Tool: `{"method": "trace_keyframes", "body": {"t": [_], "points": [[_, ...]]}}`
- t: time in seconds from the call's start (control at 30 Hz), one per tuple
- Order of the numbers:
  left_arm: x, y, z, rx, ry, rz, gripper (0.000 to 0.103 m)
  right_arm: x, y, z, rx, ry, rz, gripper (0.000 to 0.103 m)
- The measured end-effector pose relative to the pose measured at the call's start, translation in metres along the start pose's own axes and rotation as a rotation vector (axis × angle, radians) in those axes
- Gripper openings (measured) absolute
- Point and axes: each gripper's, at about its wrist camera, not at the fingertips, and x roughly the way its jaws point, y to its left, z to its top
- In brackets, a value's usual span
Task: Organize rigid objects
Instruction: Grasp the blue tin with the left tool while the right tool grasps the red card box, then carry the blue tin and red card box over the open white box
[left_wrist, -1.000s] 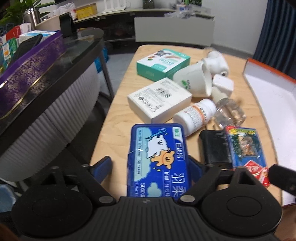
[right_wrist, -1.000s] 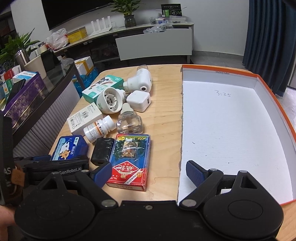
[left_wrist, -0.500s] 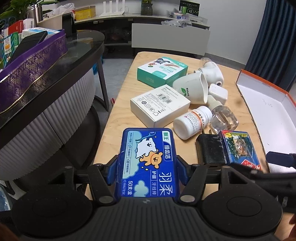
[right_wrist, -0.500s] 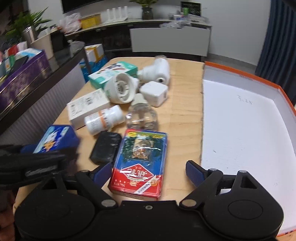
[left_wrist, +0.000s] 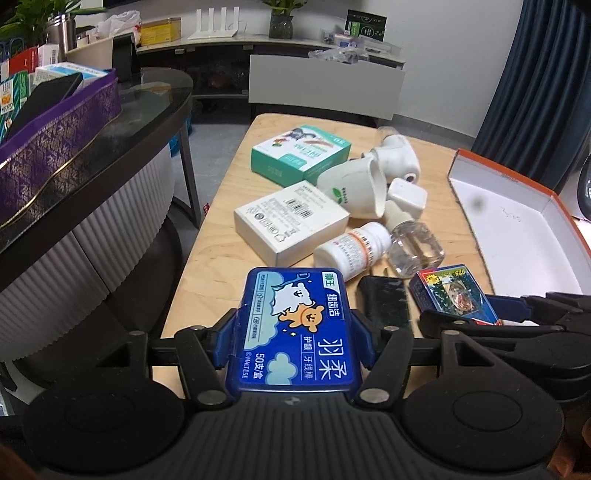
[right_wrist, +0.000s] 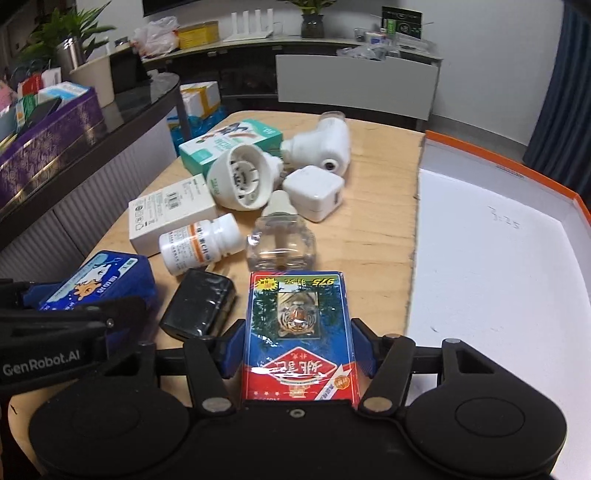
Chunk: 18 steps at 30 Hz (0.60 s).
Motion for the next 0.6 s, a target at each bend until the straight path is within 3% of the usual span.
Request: {"method": "trace_keyframes", "body": {"t": [0.3,0.47,0.6], "points": [[-0.015,-0.027,0.013,0.011,-0.039,-0.053,0.063,-0.058,-0.044,0.009,0.101,-0.113,-0.020,0.071],[-0.012,-0.059,0.031,0.044,-0.015,-0.144,0.063,-0.089,-0.088,0.015,0.183,-0.159,-0.090,0.071],[-0.015,-0.100,0.056,0.124,-0.040,-0.207,0.063,-0.108,-0.124,0.016,0.255,-0.173,-0.146,0.071]]}}
